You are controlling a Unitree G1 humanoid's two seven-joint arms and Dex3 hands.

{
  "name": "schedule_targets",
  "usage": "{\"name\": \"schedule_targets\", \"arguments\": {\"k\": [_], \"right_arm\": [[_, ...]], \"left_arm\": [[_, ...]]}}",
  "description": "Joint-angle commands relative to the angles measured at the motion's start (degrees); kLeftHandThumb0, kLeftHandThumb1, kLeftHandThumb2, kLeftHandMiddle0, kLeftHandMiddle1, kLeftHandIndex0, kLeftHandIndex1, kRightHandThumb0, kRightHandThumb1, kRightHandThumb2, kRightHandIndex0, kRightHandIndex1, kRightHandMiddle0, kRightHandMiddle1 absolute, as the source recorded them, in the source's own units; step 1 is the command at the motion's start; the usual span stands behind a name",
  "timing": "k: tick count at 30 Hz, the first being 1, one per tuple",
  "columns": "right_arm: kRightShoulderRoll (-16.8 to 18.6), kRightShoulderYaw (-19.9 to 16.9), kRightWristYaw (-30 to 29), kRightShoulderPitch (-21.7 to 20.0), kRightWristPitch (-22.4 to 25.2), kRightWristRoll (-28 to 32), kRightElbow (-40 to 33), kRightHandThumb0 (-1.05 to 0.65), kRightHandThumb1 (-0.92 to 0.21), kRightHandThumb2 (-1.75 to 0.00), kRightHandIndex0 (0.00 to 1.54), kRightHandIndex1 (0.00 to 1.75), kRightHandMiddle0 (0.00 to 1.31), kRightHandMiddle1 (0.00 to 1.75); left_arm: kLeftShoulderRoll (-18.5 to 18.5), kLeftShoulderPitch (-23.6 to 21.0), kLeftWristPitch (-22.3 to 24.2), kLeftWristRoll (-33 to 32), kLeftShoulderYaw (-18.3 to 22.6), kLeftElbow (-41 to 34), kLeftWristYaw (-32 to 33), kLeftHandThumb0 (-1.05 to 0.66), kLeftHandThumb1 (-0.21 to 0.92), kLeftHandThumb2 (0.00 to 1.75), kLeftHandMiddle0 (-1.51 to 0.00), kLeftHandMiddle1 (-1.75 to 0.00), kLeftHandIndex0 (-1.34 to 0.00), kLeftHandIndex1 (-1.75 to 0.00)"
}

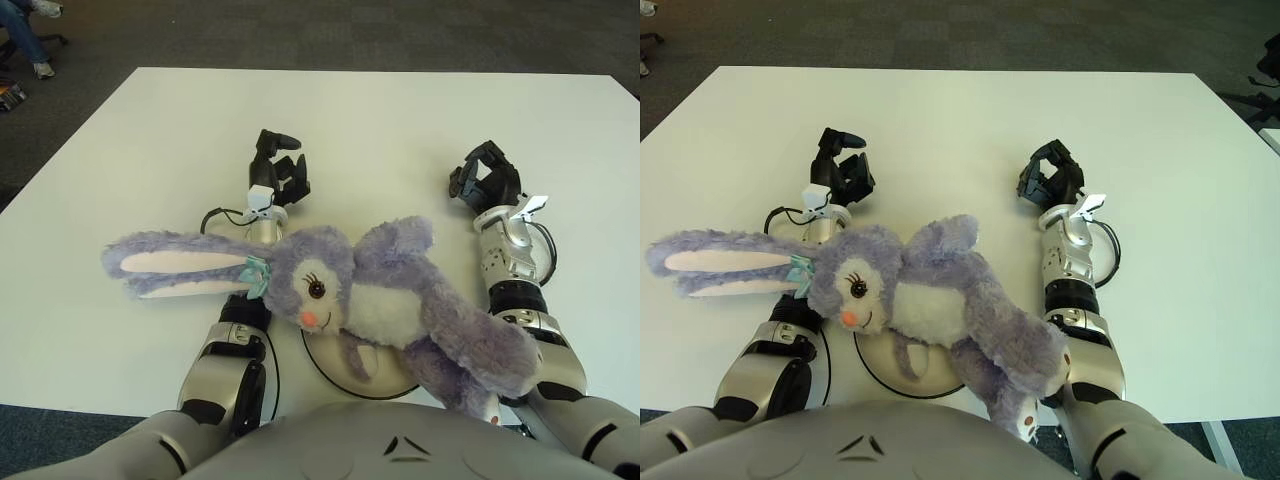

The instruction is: Put the doll into the plate.

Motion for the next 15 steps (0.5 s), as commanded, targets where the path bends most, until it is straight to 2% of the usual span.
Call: {"name": "schedule_targets", "arguments": {"k": [1,12,15], "right_arm": [[0.0,0.3,1.1,2.9,2.4,0.5,0.4,-0.53,-0.21,-1.46,1.22,1.75,0.71,1.75],[-0.6,1.8,3.8,4.6,-1.7,-1.5,-0.8,-0.53,-0.21,-1.46,1.25,1.75,0.71,1.75],[-0.3,3.1,3.6,6.1,-3.3,-2.6,-2.8,-0.51,-0.24,-1.41,1.25,1.75,0.68,1.75]], "left_arm": [[0.1,3.1,-0.6,0.3,0.0,2.4,-0.3,-0.38,0.66,0.87,-0.95,-1.75,-0.35,-1.75],[0.1,2.7,-1.5,0.0,0.2,3.6,-0.4,-0.38,0.66,0.88,-0.95,-1.75,-0.35,-1.75],[0.3,2.4,-2.1,-0.5,0.4,4.5,-0.8,-0.38,0.67,0.87,-0.97,-1.75,-0.35,-1.75]]}}
